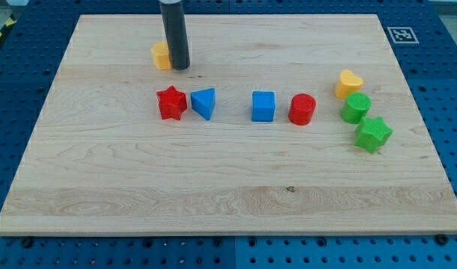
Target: Slide the red star slightly to the left side of the board
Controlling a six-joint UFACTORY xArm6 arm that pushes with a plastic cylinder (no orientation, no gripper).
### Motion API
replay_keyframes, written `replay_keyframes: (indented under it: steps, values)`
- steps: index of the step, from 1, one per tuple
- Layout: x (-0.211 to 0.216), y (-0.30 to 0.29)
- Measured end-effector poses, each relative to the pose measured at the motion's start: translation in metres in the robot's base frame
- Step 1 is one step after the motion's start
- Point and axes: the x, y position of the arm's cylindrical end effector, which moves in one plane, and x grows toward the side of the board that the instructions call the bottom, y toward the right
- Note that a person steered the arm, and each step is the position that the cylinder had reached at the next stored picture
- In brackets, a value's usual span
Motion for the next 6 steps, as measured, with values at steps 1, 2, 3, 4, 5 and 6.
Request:
replay_keyframes:
  steps: [1, 2, 3, 4, 5, 6]
  values:
    - [0.046, 0.018]
    - [0.08, 0.036]
    - [0.092, 0.039]
    - [0.092, 0.022]
    - [0.092, -0.006]
    - [0.094, -0.007]
